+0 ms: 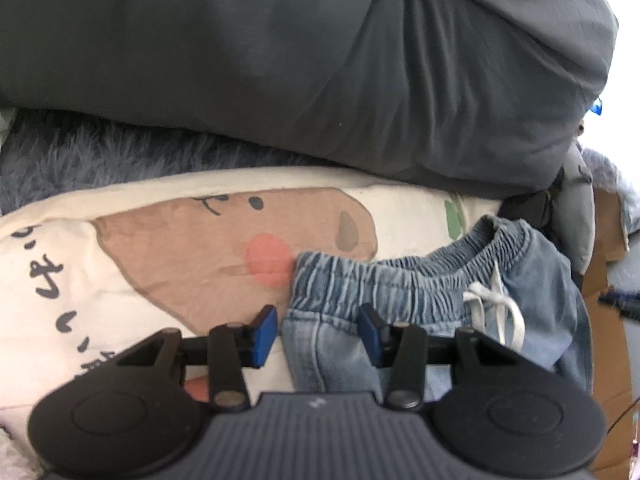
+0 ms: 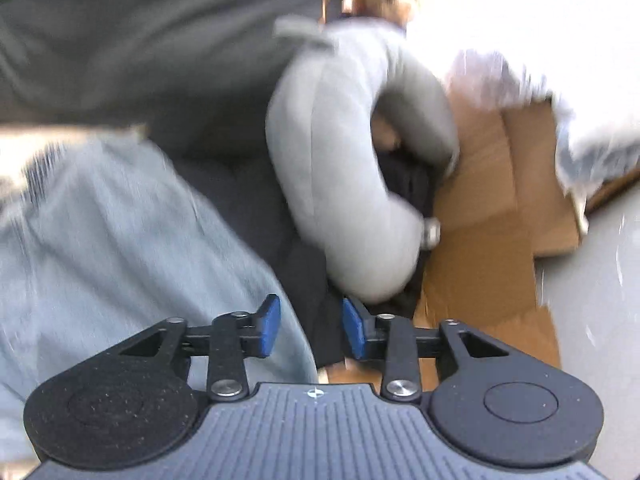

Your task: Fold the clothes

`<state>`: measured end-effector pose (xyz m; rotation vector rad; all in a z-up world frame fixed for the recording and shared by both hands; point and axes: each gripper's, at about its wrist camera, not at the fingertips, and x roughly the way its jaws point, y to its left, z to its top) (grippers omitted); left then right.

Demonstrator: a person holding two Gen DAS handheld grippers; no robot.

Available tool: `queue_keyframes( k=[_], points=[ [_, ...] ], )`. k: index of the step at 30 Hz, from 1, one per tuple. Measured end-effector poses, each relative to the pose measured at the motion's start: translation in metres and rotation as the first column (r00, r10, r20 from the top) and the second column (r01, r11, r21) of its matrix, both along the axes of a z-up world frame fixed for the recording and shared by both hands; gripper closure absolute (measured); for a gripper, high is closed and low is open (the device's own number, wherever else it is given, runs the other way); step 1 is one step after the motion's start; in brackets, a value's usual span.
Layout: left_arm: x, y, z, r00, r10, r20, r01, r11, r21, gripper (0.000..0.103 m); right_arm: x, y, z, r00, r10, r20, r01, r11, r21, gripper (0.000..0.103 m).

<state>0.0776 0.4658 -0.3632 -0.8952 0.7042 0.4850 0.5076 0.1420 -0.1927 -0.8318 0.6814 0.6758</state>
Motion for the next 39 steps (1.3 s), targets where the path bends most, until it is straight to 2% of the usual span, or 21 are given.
queue_keyframes(
  k=[3,7,13,16,19,22,28,34,39],
  points=[
    [0.001,-0.001,-0.004,1.0,0.002,-0.003,-0.002,1.0,0.002,0.055,-0.002,0.021,0.01,0.998,0.05,-0.043,-0.045,0.994,0.104,0.061],
    [0.013,-0.003,-0.009,1.0,-0.023,-0.019,0.023,0.999,0.034,0.055,-0.002,0.064,0.004,0.989,0.119,-0.089,-0.101,0.978,0.183,0.06],
    [0.018,-0.005,-0.011,1.0,-0.024,-0.016,0.025,0.997,0.066,0.055,-0.009,0.131,-0.017,0.959,0.234,-0.162,-0.197,0.957,0.214,0.057],
    [0.017,-0.006,-0.01,0.999,-0.031,-0.018,0.032,0.997,0.067,0.056,-0.015,0.157,-0.032,0.938,0.29,-0.191,-0.257,0.95,0.178,0.057],
    [0.014,-0.001,-0.006,1.0,-0.024,-0.017,0.025,0.999,0.033,0.056,-0.021,0.174,-0.045,0.913,0.342,-0.22,-0.324,0.939,0.117,0.057],
    [0.012,-0.001,0.0,0.999,-0.026,-0.022,0.026,0.999,0.026,0.058,-0.028,0.181,-0.047,0.868,0.434,-0.24,-0.428,0.9,0.079,0.057],
    [0.009,0.0,0.01,0.997,-0.068,-0.033,0.069,0.997,0.032,0.058,-0.029,0.186,-0.061,0.835,0.493,-0.245,-0.512,0.859,-0.018,0.055],
    [0.015,0.0,-0.002,0.994,-0.088,-0.062,0.09,0.995,0.034,0.053,-0.03,0.19,-0.075,0.799,0.543,-0.259,-0.583,0.804,-0.114,0.049],
    [0.026,-0.008,-0.004,0.988,-0.128,-0.089,0.137,0.985,0.102,0.054,-0.03,0.194,-0.088,0.767,0.581,-0.274,-0.635,0.748,-0.192,0.048]
  ],
)
